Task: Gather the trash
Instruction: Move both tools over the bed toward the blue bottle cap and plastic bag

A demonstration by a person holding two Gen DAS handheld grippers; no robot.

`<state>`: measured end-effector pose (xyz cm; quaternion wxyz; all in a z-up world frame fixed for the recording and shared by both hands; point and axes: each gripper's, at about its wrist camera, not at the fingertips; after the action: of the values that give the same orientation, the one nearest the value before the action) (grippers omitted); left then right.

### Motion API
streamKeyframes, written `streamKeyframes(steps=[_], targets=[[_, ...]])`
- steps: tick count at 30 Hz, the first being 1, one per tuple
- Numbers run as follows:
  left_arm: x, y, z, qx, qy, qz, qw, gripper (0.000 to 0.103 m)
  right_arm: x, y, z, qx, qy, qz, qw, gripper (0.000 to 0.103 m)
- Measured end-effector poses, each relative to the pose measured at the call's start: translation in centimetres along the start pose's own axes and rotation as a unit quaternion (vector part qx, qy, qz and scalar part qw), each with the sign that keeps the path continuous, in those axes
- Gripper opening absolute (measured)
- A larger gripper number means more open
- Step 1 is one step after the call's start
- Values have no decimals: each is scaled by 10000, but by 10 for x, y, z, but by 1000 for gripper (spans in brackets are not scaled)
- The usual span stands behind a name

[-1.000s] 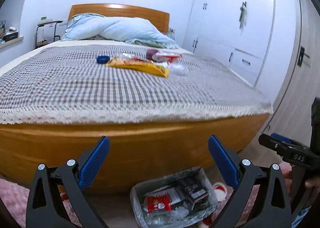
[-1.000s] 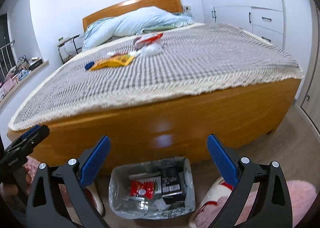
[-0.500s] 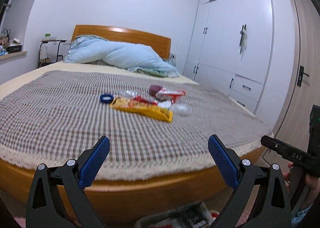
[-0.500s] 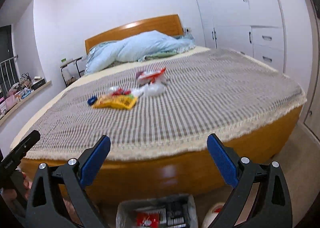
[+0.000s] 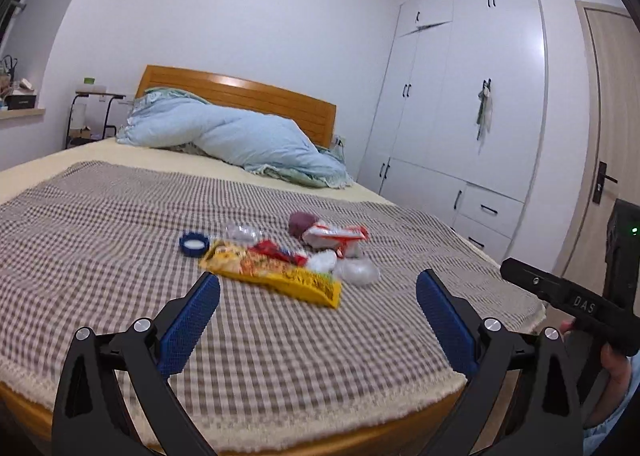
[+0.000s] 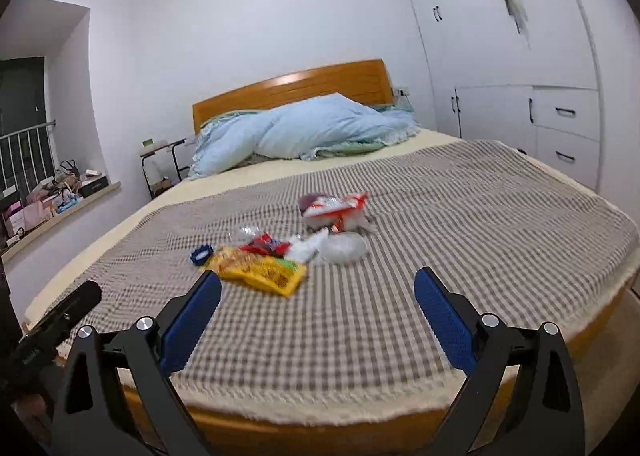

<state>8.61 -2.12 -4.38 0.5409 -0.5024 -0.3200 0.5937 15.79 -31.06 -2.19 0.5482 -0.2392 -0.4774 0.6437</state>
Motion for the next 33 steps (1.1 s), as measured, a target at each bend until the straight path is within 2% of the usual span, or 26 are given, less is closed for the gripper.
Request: streamKeyframes(steps=[11,16,20,33], targets=[[22,-28,-34,-240,-208,159,9994,95,23,-27,-40,-513,281,367,9976,93],[38,-33,-52,-139,-275,350,9989,95,32,-30,-58,-639,411,587,9954,93],[46,-35,-62,-82,-358,358,9987,95,37,-30,-73,-602,428,705,9948,93],[56,-41,-84,28,-473,308,9984,95,47,-29,-114,-437,845,1025,9902,93]])
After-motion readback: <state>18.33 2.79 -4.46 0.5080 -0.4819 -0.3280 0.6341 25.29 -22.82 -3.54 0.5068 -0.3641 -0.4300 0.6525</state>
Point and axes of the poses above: each gripper's, at about its wrist camera, not at the fingertips, and z roughly against the way its jaws point, x to its left, y to its underside, and after that the axes turned 6 degrees about x, right-handed
